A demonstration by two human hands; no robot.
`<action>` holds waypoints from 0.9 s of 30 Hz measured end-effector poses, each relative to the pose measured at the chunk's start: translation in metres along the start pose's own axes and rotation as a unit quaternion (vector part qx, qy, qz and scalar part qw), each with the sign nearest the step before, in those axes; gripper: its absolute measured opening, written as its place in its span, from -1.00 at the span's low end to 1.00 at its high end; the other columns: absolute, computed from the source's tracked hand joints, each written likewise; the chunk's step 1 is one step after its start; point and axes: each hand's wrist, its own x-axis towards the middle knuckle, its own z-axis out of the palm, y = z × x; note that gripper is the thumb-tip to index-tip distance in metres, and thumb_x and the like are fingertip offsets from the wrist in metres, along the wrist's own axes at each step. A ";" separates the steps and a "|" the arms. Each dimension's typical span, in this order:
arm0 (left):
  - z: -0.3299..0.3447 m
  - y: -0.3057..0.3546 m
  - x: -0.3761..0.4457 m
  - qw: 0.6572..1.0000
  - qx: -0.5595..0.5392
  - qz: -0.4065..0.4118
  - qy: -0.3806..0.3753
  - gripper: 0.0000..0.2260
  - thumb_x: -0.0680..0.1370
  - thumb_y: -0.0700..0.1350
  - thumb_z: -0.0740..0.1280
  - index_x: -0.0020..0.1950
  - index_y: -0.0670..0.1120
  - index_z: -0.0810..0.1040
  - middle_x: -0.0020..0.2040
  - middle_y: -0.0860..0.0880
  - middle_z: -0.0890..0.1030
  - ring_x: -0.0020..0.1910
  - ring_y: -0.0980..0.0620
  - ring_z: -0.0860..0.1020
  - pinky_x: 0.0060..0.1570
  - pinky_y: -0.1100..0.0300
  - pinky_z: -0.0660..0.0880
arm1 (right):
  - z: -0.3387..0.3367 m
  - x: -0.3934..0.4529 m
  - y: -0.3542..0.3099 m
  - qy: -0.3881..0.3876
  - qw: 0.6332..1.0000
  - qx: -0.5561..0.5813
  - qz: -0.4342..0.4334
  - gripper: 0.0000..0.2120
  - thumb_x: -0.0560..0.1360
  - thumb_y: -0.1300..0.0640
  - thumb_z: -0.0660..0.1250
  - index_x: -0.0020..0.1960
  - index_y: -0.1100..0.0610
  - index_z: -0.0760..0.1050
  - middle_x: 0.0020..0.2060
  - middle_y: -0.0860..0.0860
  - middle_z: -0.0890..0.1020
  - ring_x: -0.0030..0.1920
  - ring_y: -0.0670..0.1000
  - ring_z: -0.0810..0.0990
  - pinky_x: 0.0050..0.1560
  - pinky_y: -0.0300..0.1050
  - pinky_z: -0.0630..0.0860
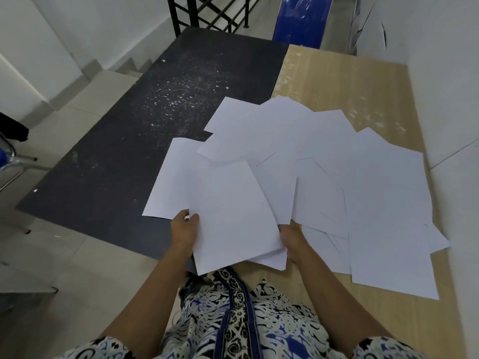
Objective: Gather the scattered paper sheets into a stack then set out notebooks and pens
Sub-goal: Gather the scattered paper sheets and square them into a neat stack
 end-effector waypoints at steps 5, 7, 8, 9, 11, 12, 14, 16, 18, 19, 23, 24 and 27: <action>0.013 0.011 0.003 0.992 0.083 0.071 -0.063 -0.86 0.61 -0.20 0.23 0.09 -0.12 0.56 -0.05 -0.10 0.62 -0.07 -0.14 0.61 0.01 -0.04 0.58 | -0.006 -0.002 -0.010 -0.037 0.994 0.080 0.063 -0.47 0.61 -0.14 0.17 0.46 0.14 0.28 0.35 0.08 0.44 0.29 0.12 0.46 0.27 -0.01 0.40; 0.019 0.016 0.005 0.986 0.114 0.093 -0.085 -0.87 0.61 -0.18 0.23 0.07 -0.09 0.56 -0.06 -0.10 0.63 -0.09 -0.13 0.61 -0.04 -0.01 0.58 | -0.009 -0.002 -0.011 -0.053 0.993 0.082 0.064 -0.33 0.55 -0.25 0.19 0.51 0.11 0.20 0.40 0.08 0.39 0.38 0.11 0.38 0.35 0.00 0.32; 0.023 0.019 0.005 0.981 0.133 0.102 -0.100 -0.87 0.61 -0.17 0.24 0.07 -0.09 0.57 -0.07 -0.09 0.64 -0.11 -0.12 0.61 -0.07 0.02 0.57 | -0.010 0.000 -0.008 -0.061 0.995 0.068 0.043 -0.32 0.52 -0.24 0.26 0.50 0.09 0.23 0.40 0.06 0.40 0.37 0.09 0.40 0.34 -0.01 0.34; 0.028 0.022 0.006 0.976 0.147 0.108 -0.118 -0.88 0.61 -0.16 0.25 0.07 -0.08 0.57 -0.08 -0.09 0.64 -0.12 -0.12 0.62 -0.09 0.04 0.57 | -0.011 0.000 -0.005 -0.068 0.996 0.053 0.014 -0.36 0.49 -0.17 0.35 0.46 0.08 0.30 0.37 0.06 0.44 0.31 0.07 0.46 0.29 -0.03 0.40; 0.037 0.027 0.010 0.969 0.162 0.108 -0.154 -0.90 0.60 -0.15 0.27 0.05 -0.05 0.58 -0.09 -0.09 0.65 -0.12 -0.13 0.63 -0.09 0.04 0.57 | -0.012 0.001 0.000 -0.070 0.996 0.028 -0.040 -0.55 0.50 0.07 0.42 0.35 0.09 0.41 0.29 0.12 0.54 0.17 0.06 0.56 0.19 -0.03 0.50; 0.041 0.030 0.012 0.966 0.166 0.108 -0.168 -0.90 0.60 -0.14 0.28 0.03 -0.04 0.58 -0.09 -0.09 0.66 -0.11 -0.12 0.64 -0.07 0.03 0.58 | -0.013 0.001 0.002 -0.065 0.996 0.018 -0.058 -0.60 0.52 0.16 0.39 0.34 0.09 0.42 0.26 0.12 0.56 0.14 0.05 0.57 0.17 -0.04 0.51; 0.052 0.036 0.017 0.963 0.161 0.109 -0.188 -0.89 0.59 -0.10 0.30 0.04 -0.05 0.60 -0.06 -0.07 0.66 -0.07 -0.10 0.64 -0.02 0.02 0.58 | -0.017 0.000 0.001 -0.055 0.995 0.015 -0.081 -0.61 0.56 0.21 0.33 0.37 0.11 0.40 0.23 0.06 0.56 0.14 0.03 0.56 0.18 -0.08 0.49; 0.062 0.043 0.020 0.961 0.158 0.128 -0.188 -0.81 0.60 -0.03 0.30 0.13 -0.06 0.59 0.01 -0.02 0.64 0.01 -0.04 0.61 0.07 0.04 0.55 | -0.021 -0.001 -0.003 -0.041 0.994 0.024 -0.096 -0.61 0.58 0.23 0.29 0.40 0.13 0.38 0.19 0.01 0.55 0.14 0.01 0.54 0.19 -0.13 0.45; 0.073 0.054 0.020 0.958 0.153 0.158 -0.183 -0.77 0.61 0.00 0.27 0.21 -0.05 0.56 0.07 0.03 0.60 0.07 0.03 0.55 0.09 0.13 0.48 | -0.027 0.003 -0.005 -0.015 0.994 0.057 -0.096 -0.60 0.58 0.25 0.28 0.40 0.14 0.37 0.17 0.00 0.55 0.14 0.00 0.53 0.20 -0.13 0.43; 0.077 0.058 0.021 0.957 0.146 0.173 -0.182 -0.78 0.62 -0.01 0.25 0.20 -0.04 0.56 0.08 0.05 0.58 0.07 0.04 0.54 0.09 0.13 0.48 | -0.029 0.005 -0.005 0.000 0.993 0.075 -0.095 -0.60 0.58 0.25 0.29 0.40 0.14 0.37 0.17 0.00 0.56 0.15 0.01 0.54 0.21 -0.12 0.43; 0.099 0.082 0.035 0.947 0.148 0.226 -0.171 -0.86 0.63 -0.08 0.22 0.13 -0.02 0.54 0.05 -0.01 0.59 0.01 -0.01 0.58 0.08 0.01 0.56 | -0.040 0.018 -0.013 0.032 0.985 0.160 -0.065 -0.62 0.56 0.23 0.32 0.36 0.10 0.43 0.17 -0.01 0.59 0.18 0.07 0.56 0.27 0.08 0.46; 0.104 0.088 0.039 0.945 0.156 0.235 -0.165 -0.85 0.63 -0.09 0.23 0.15 -0.04 0.53 0.06 -0.01 0.59 0.02 -0.01 0.57 0.06 0.07 0.55 | -0.042 0.021 -0.016 0.036 0.982 0.177 -0.063 -0.64 0.55 0.24 0.32 0.34 0.09 0.44 0.16 0.00 0.60 0.16 0.06 0.57 0.25 0.08 0.47; 0.124 0.108 0.053 0.932 0.193 0.261 -0.162 -0.80 0.62 -0.12 0.27 0.22 -0.10 0.53 0.14 -0.04 0.57 0.00 0.05 0.52 -0.07 0.40 0.41 | -0.048 0.027 -0.025 0.065 0.972 0.217 -0.065 -0.68 0.54 0.28 0.31 0.27 0.05 0.47 0.12 0.00 0.61 0.10 0.03 0.58 0.15 0.00 0.47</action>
